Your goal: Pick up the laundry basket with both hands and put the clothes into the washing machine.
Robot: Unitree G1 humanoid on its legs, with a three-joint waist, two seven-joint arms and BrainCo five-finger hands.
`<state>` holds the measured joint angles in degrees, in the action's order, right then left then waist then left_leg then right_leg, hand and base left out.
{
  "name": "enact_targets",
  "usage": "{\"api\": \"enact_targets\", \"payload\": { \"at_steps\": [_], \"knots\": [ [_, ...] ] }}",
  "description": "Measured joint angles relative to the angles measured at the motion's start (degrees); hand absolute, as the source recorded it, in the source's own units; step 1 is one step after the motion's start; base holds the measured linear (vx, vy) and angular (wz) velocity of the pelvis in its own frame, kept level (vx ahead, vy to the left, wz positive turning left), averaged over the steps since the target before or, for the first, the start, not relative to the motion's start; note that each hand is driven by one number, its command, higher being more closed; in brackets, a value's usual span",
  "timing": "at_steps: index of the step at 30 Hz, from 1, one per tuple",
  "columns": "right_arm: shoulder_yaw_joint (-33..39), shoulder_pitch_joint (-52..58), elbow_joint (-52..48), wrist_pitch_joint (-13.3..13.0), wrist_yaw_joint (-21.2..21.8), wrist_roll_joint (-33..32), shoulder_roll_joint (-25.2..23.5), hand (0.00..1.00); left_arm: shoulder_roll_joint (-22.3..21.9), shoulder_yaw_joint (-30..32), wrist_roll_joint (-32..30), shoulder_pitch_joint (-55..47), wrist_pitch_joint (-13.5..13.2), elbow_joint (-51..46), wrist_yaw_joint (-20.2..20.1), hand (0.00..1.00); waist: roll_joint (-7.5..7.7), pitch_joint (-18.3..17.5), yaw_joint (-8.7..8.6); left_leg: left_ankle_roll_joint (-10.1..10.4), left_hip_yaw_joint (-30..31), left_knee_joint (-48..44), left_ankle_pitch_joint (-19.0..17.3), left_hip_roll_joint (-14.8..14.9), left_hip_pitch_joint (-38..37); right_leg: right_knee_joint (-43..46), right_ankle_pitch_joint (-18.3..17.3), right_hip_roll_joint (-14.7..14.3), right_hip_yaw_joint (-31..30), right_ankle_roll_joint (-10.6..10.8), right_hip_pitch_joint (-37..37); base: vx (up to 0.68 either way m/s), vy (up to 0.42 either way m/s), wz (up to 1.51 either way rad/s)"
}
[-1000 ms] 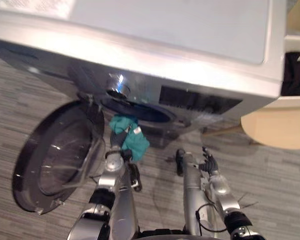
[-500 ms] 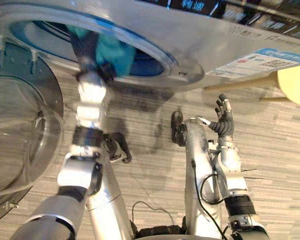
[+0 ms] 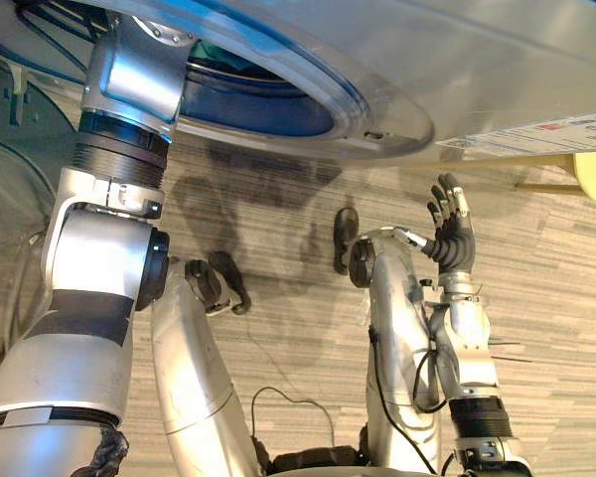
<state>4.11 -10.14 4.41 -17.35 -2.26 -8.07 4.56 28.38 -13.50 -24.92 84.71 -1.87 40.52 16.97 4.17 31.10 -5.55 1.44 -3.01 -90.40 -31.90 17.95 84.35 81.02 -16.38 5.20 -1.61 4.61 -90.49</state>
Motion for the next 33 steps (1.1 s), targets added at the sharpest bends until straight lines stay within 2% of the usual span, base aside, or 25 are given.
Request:
{"api": "enact_targets", "payload": {
  "at_steps": [5,10,12,15,17,19,21,23,25,27,28,30,32,33],
  "knots": [
    [-0.01,1.25,0.01,-0.18,1.42,-2.77,0.33,0.00,-0.02,-0.18,-3.89,0.05,1.41,4.05,-6.35,0.00,0.32,0.16,0.16,0.00,0.27,0.00,0.00,0.00,0.17,-0.19,0.01,0.01,0.25,-0.02,0.09,0.00,0.000,0.00],
    [0.03,1.62,0.34,-0.28,1.37,-3.19,0.40,0.00,-0.06,1.55,-2.09,-0.01,1.37,4.55,-6.91,0.00,0.32,0.16,0.36,0.17,0.95,0.37,0.12,-0.02,0.50,-0.90,0.10,0.07,1.07,-0.16,0.51,0.00,0.000,0.00],
    [0.04,1.62,0.84,-0.43,1.32,-3.21,0.39,0.00,-0.15,4.42,-1.56,-0.79,1.34,4.21,-6.44,0.00,0.31,0.16,0.40,0.33,1.39,0.57,0.21,-0.03,0.49,-1.12,0.11,0.09,1.48,-0.19,0.86,0.00,0.003,0.02],
    [0.09,2.50,1.54,-1.44,1.14,-3.10,0.42,0.00,-0.38,9.15,0.52,-6.72,1.26,-2.14,-2.74,0.00,0.29,0.15,0.68,0.53,1.34,2.22,1.10,-0.56,-0.37,-2.15,0.17,0.68,1.78,-0.31,1.71,0.01,0.000,0.12],
    [0.08,4.26,2.21,-2.15,0.90,-2.54,0.39,0.00,-1.01,13.26,1.98,-14.70,1.13,-9.97,0.53,0.00,0.25,0.14,1.62,0.98,1.57,4.77,2.33,-0.93,-1.76,-4.21,0.46,0.98,2.71,-0.80,3.52,0.02,-0.015,0.12],
    [0.05,4.72,3.69,-2.36,0.55,-2.11,0.40,0.00,-1.92,15.68,3.16,-20.54,0.74,-13.80,2.79,0.00,0.22,0.11,2.42,1.38,1.79,6.82,3.11,-0.97,-3.17,-6.03,0.86,1.03,3.25,-1.49,5.33,0.03,-0.023,0.07],
    [0.14,4.84,6.56,-2.22,-0.87,-0.67,0.44,0.00,-4.96,16.78,6.51,-28.63,-1.39,-18.84,4.11,0.00,0.01,0.00,3.40,2.10,2.09,10.65,4.45,-1.07,-6.17,-9.48,1.06,1.04,4.67,-1.81,8.86,0.04,-0.029,0.12],
    [0.16,5.01,9.70,-1.62,-1.65,1.14,0.40,0.00,-9.90,18.45,9.43,-36.12,-1.81,-23.35,5.51,0.00,-0.16,-0.16,4.10,2.91,2.59,14.52,5.56,-1.33,-9.85,-12.77,1.46,1.14,6.09,-2.74,13.22,0.04,-0.032,0.19],
    [0.17,6.33,12.75,0.49,-3.06,3.49,0.26,0.00,-16.70,19.79,13.53,-47.18,-2.45,-26.26,6.04,0.00,-0.49,-0.40,4.79,3.80,2.50,20.76,7.24,-2.11,-16.43,-17.30,1.41,1.64,7.54,-3.36,19.73,0.07,-0.078,0.29],
    [-0.24,7.14,14.16,1.92,-3.15,4.89,-0.13,0.00,-21.05,19.71,15.38,-54.72,-2.73,-27.61,5.84,0.00,-0.56,-0.51,5.56,4.59,2.29,25.21,8.29,-2.22,-21.64,-20.52,1.32,1.70,8.63,-3.76,24.83,0.08,-0.107,0.26],
    [-0.11,8.20,15.33,2.68,-3.40,5.46,-0.47,0.00,-23.97,19.06,16.13,-59.96,-2.98,-27.56,5.54,0.00,-1.21,-2.70,6.30,5.05,2.22,28.03,9.00,-2.40,-23.93,-22.66,1.17,1.73,9.62,-4.09,27.39,0.08,-0.112,0.25],
    [0.00,8.98,18.57,3.42,-3.94,5.47,-0.89,0.00,-26.66,16.97,17.86,-67.93,-3.74,-27.34,4.76,0.00,-1.44,-6.91,6.60,5.45,1.76,33.00,10.22,-3.18,-27.62,-25.78,1.00,2.10,10.10,-4.30,30.58,0.13,-0.112,0.30],
    [0.51,9.25,22.47,4.39,-3.99,5.31,-1.10,0.00,-27.67,13.77,23.00,-74.94,-5.61,-24.57,1.54,0.00,-2.01,-7.35,7.10,6.26,1.04,39.77,11.72,-4.09,-38.15,-30.82,1.36,2.18,11.10,-4.77,40.45,0.20,-0.097,0.20],
    [0.59,9.46,23.11,4.50,-4.03,5.23,-1.11,0.00,-27.69,13.41,23.57,-75.57,-5.88,-23.73,0.93,0.00,-2.18,-7.53,7.09,6.33,0.92,40.77,11.89,-4.10,-39.45,-31.62,1.36,2.17,11.24,-4.77,41.80,0.20,-0.062,0.16]
  ]
}}
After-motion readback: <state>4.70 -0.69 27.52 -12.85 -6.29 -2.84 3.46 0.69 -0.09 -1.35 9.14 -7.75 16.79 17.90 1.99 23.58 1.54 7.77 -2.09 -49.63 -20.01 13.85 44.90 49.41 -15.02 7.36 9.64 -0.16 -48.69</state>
